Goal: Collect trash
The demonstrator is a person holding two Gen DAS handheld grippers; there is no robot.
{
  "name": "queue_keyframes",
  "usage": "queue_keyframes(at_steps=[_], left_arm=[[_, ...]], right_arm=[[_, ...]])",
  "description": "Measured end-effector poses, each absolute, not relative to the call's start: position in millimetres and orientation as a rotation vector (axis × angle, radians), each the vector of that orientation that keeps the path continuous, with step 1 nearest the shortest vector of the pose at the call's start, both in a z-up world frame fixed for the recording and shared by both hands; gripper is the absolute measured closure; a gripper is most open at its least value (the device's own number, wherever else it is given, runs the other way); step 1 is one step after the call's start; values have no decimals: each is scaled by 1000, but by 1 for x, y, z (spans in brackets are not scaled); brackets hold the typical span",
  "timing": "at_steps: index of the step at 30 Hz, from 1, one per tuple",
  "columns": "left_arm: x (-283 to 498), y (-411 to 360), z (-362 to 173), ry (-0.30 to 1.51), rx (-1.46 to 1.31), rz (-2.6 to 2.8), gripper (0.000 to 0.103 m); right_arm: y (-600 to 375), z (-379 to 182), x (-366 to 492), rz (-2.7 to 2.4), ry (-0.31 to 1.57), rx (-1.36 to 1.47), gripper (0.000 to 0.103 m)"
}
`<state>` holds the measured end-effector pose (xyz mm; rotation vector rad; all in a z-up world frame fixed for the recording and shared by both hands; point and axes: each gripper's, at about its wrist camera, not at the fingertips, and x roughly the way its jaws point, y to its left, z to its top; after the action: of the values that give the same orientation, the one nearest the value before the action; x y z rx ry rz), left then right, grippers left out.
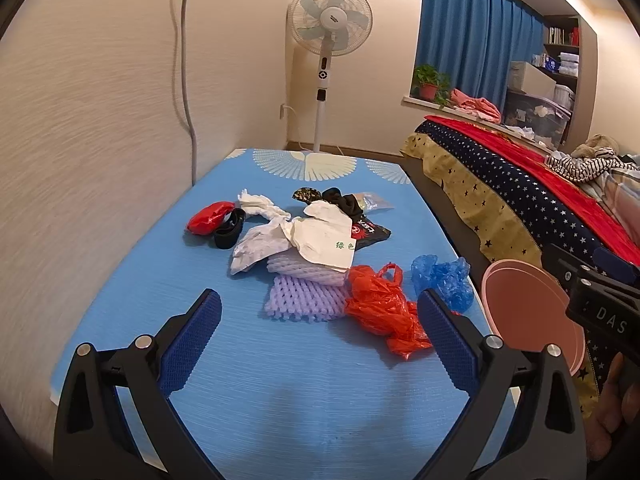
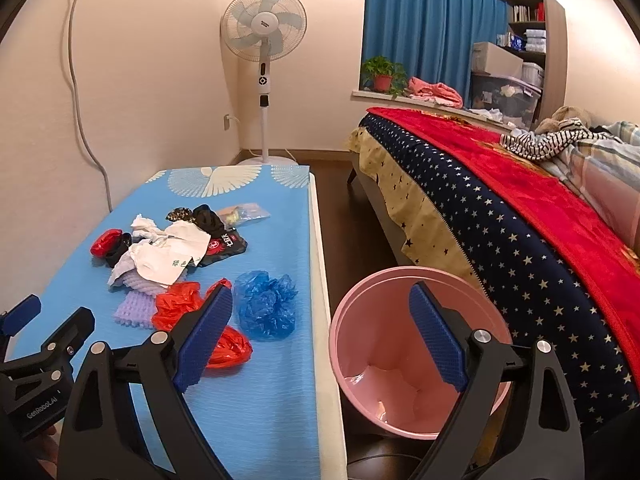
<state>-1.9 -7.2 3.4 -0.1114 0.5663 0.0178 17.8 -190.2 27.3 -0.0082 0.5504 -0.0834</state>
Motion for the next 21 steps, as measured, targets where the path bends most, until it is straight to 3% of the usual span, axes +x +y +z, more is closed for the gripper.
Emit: queue_keyframes(at_steps=[16, 21], left_arm=[[-2, -7, 5, 564, -112, 20, 8], [-1, -5, 5, 566, -118, 20, 11]], right_arm=[[-192, 25, 17, -71, 562, -7, 15], [-192, 24, 19, -59, 573, 5, 21]])
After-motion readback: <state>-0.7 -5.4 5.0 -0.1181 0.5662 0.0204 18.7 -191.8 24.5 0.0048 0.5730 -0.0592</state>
